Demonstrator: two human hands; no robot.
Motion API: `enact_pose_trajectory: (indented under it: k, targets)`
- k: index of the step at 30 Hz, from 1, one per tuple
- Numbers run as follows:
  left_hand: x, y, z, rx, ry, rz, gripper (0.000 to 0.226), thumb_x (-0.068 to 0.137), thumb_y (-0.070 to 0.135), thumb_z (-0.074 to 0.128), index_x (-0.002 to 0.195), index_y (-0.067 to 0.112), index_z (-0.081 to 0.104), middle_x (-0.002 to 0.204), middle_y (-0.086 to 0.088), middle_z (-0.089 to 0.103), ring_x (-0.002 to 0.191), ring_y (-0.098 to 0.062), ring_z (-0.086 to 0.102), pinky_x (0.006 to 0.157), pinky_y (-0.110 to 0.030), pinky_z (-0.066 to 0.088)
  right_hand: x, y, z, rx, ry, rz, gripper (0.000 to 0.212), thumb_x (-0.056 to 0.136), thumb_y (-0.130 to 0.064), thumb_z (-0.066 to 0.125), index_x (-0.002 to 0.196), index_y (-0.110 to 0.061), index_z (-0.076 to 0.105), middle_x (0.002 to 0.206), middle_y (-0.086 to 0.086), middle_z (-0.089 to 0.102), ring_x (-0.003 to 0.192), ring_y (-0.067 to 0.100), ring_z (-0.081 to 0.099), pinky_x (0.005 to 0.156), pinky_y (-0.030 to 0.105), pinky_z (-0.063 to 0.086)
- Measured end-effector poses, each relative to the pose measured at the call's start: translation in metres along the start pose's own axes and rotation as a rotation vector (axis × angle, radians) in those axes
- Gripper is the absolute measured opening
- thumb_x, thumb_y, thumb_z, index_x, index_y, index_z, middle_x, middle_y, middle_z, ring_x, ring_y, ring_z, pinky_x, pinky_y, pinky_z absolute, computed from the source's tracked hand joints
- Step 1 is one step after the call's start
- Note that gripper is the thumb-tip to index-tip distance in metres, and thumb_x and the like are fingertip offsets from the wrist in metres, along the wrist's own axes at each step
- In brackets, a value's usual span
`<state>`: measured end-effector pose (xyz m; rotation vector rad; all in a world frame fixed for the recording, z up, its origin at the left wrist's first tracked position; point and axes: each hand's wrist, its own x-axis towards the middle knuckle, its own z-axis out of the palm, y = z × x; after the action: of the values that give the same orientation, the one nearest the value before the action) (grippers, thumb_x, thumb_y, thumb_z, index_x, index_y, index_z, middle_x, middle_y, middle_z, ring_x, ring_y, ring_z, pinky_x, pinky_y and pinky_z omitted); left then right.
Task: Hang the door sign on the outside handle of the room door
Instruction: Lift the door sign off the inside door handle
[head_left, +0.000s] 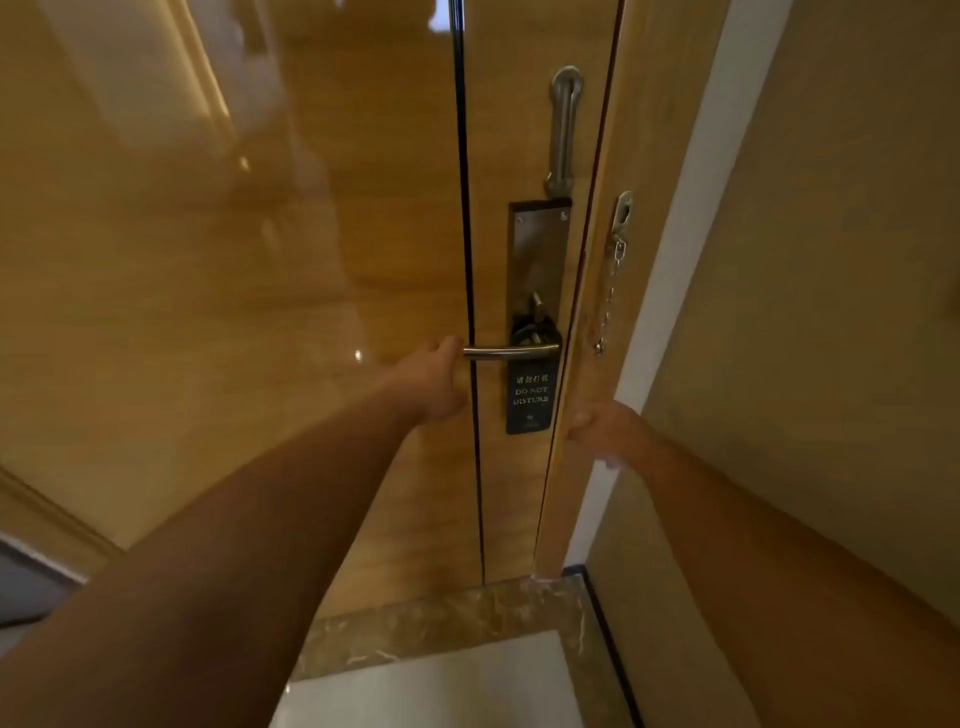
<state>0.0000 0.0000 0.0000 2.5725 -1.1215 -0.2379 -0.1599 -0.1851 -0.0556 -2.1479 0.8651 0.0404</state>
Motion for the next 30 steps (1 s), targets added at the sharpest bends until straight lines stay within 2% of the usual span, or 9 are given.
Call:
enact_pose_trajectory:
  k: [3, 8, 10, 12, 13, 19, 21, 25, 30]
  targets:
    - [0.025, 0.004, 0.008, 0.031, 0.04, 0.002, 0.07, 0.08, 0.025, 0.061, 0.14, 0.023, 0.025, 0.131, -0.014, 0.047, 0.106, -0.032, 0.054, 0.074, -0.037, 0.047, 0.03, -0.003, -0.002, 0.104, -0.013, 0.072, 0.018, 0.082, -0.026, 0.063, 0.089, -0.027, 0.047, 0.072, -0.002, 0.053, 0.063, 0.014, 0.057, 0.061, 0.033, 0.054]
    - [0.058, -0.001, 0.031, 0.025, -0.018, 0.017, 0.059, 0.085, 0.025, 0.057, 0.138, 0.022, 0.031, 0.136, -0.012, 0.044, 0.114, -0.03, 0.05, 0.089, -0.041, 0.049, 0.071, -0.007, 0.004, 0.122, 0.016, -0.017, 0.037, 0.079, -0.024, 0.068, 0.11, -0.02, 0.048, 0.088, 0.0, 0.058, 0.072, 0.013, 0.057, 0.059, 0.028, 0.047]
    - [0.065, -0.004, 0.036, 0.009, -0.002, 0.048, 0.05, 0.088, 0.025, 0.055, 0.134, 0.02, 0.038, 0.128, -0.012, 0.051, 0.104, -0.025, 0.053, 0.079, -0.034, 0.047, 0.083, -0.009, 0.008, 0.196, 0.01, -0.016, 0.051, 0.076, -0.016, 0.071, 0.12, -0.017, 0.046, 0.102, 0.002, 0.059, 0.09, 0.021, 0.06, 0.073, 0.037, 0.052]
    - [0.072, -0.008, 0.037, 0.008, -0.023, 0.094, 0.041, 0.089, 0.024, 0.053, 0.128, 0.018, 0.044, 0.119, -0.012, 0.056, 0.096, -0.022, 0.053, 0.073, -0.03, 0.041, 0.097, -0.011, 0.013, 0.208, 0.027, -0.043, 0.062, 0.073, -0.008, 0.073, 0.127, -0.012, 0.043, 0.119, 0.011, 0.058, 0.111, 0.03, 0.055, 0.094, 0.047, 0.048]
    - [0.075, -0.009, 0.036, 0.011, -0.039, 0.103, 0.038, 0.09, 0.024, 0.053, 0.127, 0.018, 0.046, 0.117, -0.012, 0.057, 0.097, -0.023, 0.054, 0.073, -0.03, 0.039, 0.103, -0.012, 0.015, 0.198, 0.04, -0.052, 0.063, 0.072, -0.006, 0.074, 0.127, -0.01, 0.042, 0.123, 0.015, 0.057, 0.115, 0.032, 0.054, 0.097, 0.047, 0.045]
    - [0.082, -0.013, 0.039, -0.021, -0.07, 0.139, 0.03, 0.093, 0.023, 0.047, 0.122, 0.017, 0.045, 0.112, -0.014, 0.059, 0.1, -0.027, 0.053, 0.078, -0.035, 0.043, 0.122, -0.012, 0.022, 0.119, 0.119, -0.039, 0.038, 0.078, -0.021, 0.07, 0.111, -0.01, 0.058, 0.11, 0.015, 0.066, 0.104, 0.032, 0.061, 0.086, 0.041, 0.048]
    - [0.082, -0.016, 0.039, -0.001, -0.076, 0.148, 0.031, 0.093, 0.024, 0.046, 0.123, 0.019, 0.043, 0.114, -0.013, 0.058, 0.102, -0.028, 0.053, 0.079, -0.037, 0.044, 0.119, -0.009, 0.019, 0.09, 0.1, -0.073, 0.032, 0.077, -0.025, 0.07, 0.104, -0.01, 0.063, 0.102, 0.012, 0.069, 0.096, 0.028, 0.064, 0.082, 0.038, 0.05]
    - [0.079, -0.015, 0.037, -0.011, -0.078, 0.125, 0.032, 0.092, 0.025, 0.045, 0.124, 0.022, 0.041, 0.116, -0.012, 0.058, 0.101, -0.027, 0.054, 0.081, -0.039, 0.047, 0.104, 0.0, 0.006, 0.184, 0.01, -0.136, 0.014, 0.076, -0.02, 0.073, 0.083, -0.018, 0.061, 0.085, 0.006, 0.068, 0.079, 0.023, 0.068, 0.076, 0.043, 0.057]
    - [0.073, -0.01, 0.031, 0.036, -0.074, 0.104, 0.044, 0.089, 0.023, 0.051, 0.13, 0.02, 0.036, 0.119, -0.017, 0.055, 0.101, -0.032, 0.054, 0.075, -0.034, 0.041, 0.089, -0.005, -0.026, 0.054, 0.049, -0.186, 0.015, 0.074, -0.022, 0.073, 0.075, -0.019, 0.058, 0.076, 0.003, 0.067, 0.07, 0.017, 0.067, 0.058, 0.028, 0.051]
